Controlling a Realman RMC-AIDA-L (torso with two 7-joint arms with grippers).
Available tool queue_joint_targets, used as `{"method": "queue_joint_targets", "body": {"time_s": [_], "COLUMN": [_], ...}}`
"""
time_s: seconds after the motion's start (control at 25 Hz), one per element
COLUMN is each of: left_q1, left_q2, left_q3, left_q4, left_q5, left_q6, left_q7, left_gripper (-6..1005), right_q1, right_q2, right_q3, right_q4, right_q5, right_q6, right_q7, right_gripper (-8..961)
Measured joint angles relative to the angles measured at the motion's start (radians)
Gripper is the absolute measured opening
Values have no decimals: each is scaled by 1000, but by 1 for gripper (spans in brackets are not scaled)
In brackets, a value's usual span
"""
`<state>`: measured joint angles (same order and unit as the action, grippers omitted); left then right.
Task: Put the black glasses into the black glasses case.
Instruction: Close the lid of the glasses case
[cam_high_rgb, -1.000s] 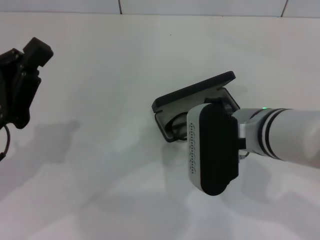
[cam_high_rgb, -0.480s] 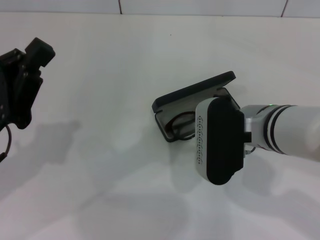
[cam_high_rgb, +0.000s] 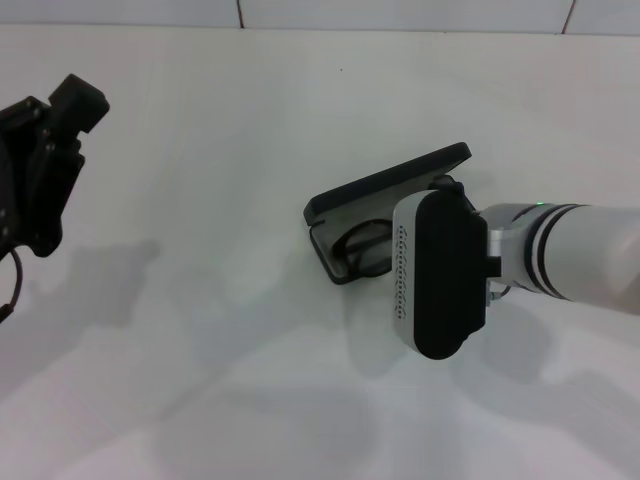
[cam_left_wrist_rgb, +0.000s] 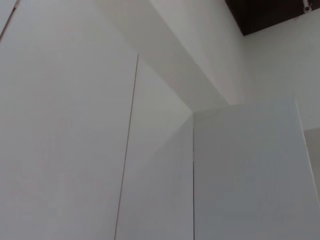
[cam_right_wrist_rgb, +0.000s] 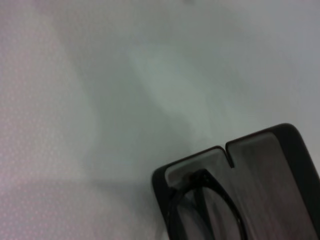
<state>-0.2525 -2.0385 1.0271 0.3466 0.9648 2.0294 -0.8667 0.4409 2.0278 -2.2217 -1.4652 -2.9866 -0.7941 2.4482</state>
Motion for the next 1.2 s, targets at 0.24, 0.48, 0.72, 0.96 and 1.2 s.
{"method": "queue_joint_targets", "body": {"time_s": [0.24, 0.48, 0.72, 0.96, 1.2], "left_q1": [0, -1, -2, -4, -4], "left_q2": [0, 0, 0, 0, 0], "left_q3": [-2, -3, -3, -2, -2], "left_q4": [0, 0, 0, 0, 0], "left_q5": [0, 0, 0, 0, 0], "left_q6": [0, 0, 0, 0, 0], "left_q7": [0, 0, 0, 0, 0], "left_gripper": [32, 33, 33, 32, 32], "right_q1": [14, 25, 28, 42, 29], "right_q2": [0, 0, 0, 0, 0], "right_q3": [-7, -9, -6, -2, -12], "right_q4": [28, 50, 64, 83, 58], "right_q5": [1, 2, 2, 1, 1], "right_q6": [26, 54, 86, 101, 80], "right_q7": [0, 0, -5, -8, -8], "right_gripper": [28, 29, 30, 31, 33]}}
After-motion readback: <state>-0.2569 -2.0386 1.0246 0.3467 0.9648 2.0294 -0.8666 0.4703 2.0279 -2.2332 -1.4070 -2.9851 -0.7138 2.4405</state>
